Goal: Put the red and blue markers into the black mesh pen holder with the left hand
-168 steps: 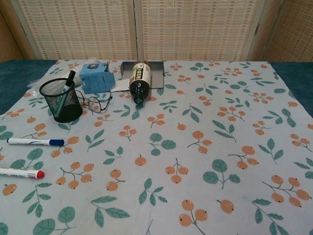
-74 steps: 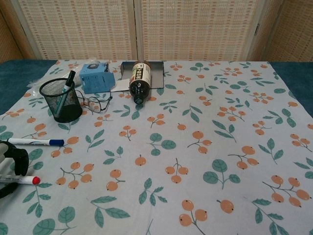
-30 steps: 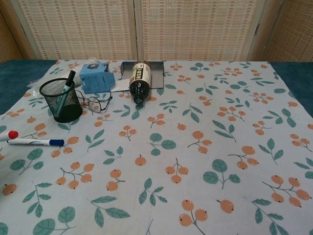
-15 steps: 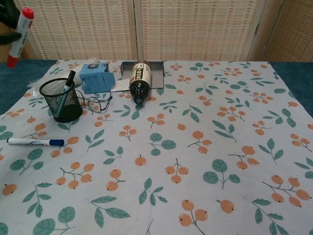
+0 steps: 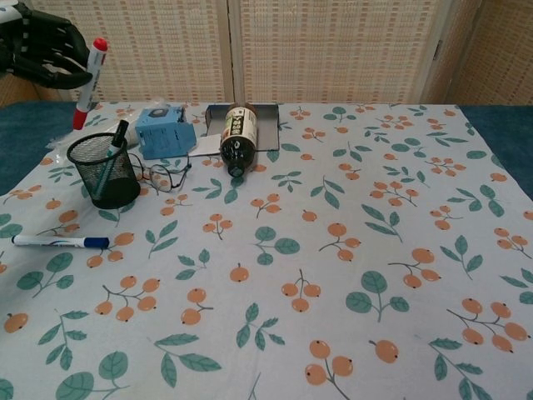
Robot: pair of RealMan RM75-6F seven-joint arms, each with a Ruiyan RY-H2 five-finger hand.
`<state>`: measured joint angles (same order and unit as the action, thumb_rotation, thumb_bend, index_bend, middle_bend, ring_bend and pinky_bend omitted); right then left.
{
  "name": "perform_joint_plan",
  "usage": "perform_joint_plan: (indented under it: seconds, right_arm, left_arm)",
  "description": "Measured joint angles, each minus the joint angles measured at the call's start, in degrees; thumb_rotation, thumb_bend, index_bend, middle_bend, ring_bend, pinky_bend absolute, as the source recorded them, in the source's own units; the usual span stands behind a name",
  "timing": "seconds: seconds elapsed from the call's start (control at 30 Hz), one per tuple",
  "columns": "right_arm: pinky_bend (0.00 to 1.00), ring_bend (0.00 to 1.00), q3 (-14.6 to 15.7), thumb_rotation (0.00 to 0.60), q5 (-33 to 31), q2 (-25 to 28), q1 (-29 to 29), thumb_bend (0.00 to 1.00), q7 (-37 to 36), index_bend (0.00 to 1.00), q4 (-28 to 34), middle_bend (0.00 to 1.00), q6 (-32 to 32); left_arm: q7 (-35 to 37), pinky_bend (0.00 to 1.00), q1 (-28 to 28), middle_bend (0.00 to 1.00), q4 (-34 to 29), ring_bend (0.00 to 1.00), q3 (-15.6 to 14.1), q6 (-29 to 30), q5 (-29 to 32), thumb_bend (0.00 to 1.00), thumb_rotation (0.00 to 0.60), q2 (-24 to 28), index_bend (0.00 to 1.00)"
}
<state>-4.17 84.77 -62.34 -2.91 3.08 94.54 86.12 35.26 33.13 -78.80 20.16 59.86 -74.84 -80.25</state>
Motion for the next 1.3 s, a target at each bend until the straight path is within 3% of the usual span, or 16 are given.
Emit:
perform_joint_plan:
  seconds: [0.33,0.5,0.67,0.87,1.0,1.13,1.3]
  right_arm:
    - [0.05,0.19,-0.03,0.6,-0.05,0.0,0.01,0.0,0.24,0.29,0.17,0.01,-0.05]
    - [0.05,0.19,-0.03,0.6,0.06,0.15,0.12,0.0,-0.01,0.29,0.29,0.01,0.15]
    - [0.05,0.19,-0.05,0.6,-0.01,0.34,0.16,0.0,-0.07,0.29,0.44,0.01,0.1]
    - [0.05,0.19,-0.08,0.6,0.18,0.41,0.27,0.0,-0.26,0.3,0.53,0.01,0.41]
    - [0.05,0.19,-0.04,0.6,0.37,0.42,0.24,0.0,-0.25,0.3,0.63,0.01,0.39]
    - [0.05,0.19,-0.04,0.6,0.58,0.44,0.24,0.0,-0.25,0.3,0.76,0.01,0.53]
    - [0.05,0.19,-0.02,0.6,0.64,0.52,0.29,0.0,-0.25,0.3,0.89,0.01,0.61]
  left_arm:
    - [9.19,0.3,1.47,0.64,8.57,0.32,-1.03,-2.75,1.57,0.31,0.6,-5.28,0.59]
    - [10.72,0.29,2.14,0.55,11.45,0.3,-1.24,-3.61,2.09,0.31,0.6,-7.24,0.55]
    - [13.23,0.27,2.66,0.38,11.62,0.23,-1.98,-5.85,1.62,0.3,0.6,-6.92,0.45]
    - [14.78,0.26,3.07,0.29,11.64,0.18,-3.41,-8.08,0.51,0.31,0.6,-5.74,0.38]
    - [13.79,0.26,2.86,0.3,10.35,0.18,-3.98,-7.28,-0.31,0.3,0.6,-4.83,0.38]
    - [10.13,0.29,2.07,0.43,7.95,0.24,-4.78,-5.03,-1.33,0.31,0.6,-3.8,0.44]
    - [-3.96,0.31,-0.91,0.51,2.95,0.28,-6.63,2.1,-2.3,0.31,0.6,-3.4,0.47]
